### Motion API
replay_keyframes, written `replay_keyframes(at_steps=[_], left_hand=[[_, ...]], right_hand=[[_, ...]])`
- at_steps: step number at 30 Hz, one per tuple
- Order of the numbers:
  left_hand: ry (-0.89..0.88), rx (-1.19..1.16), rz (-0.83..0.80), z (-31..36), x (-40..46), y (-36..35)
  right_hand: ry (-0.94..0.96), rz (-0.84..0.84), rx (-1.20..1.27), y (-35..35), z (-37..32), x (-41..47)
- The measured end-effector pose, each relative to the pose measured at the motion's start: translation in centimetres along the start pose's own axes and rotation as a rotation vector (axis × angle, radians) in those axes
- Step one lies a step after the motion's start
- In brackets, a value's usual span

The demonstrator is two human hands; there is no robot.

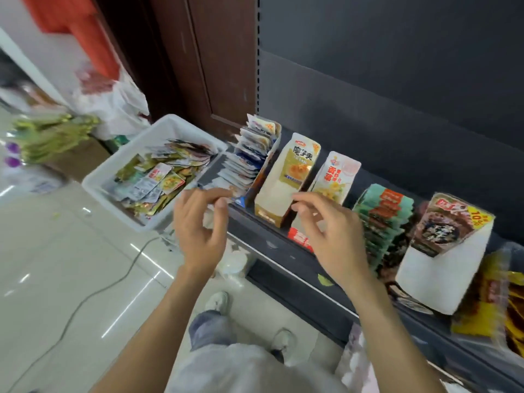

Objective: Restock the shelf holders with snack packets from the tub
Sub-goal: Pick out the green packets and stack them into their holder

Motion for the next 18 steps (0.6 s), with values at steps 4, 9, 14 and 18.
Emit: replay_keyframes(at_steps=[4, 9, 14, 18], left_hand=[[0.218, 0.143, -0.015, -9.2, 1.3, 7.2], [0.59, 0.332, -0.339, -25.9, 3.4, 11.6], [0.736, 0.435, -0.595, -37.3, 4.9, 11.3], [0.767, 0.469, -0.741, -43.3, 5.1, 10.8]], right_hand=[[0.105, -0.294, -0.013, -10.1, -4.6, 1.8], [0.088, -0.458, -0.003, -22.5, -8.6, 5.4], [-0.112, -0.536, 0.022, -32.6, -9.1, 9.6], [-0.222, -0.63, -0.03, -39.9, -8.1, 12.3]])
Point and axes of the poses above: each hand's wrist, its own x-axis towards the middle knuckle, its own y-axis out of the back of the hand, z = x × y, the point moved 8 cm from there along x, towards the middle knuckle, and after that the axes turned 4 degrees about -x, right-handed, at the moved point
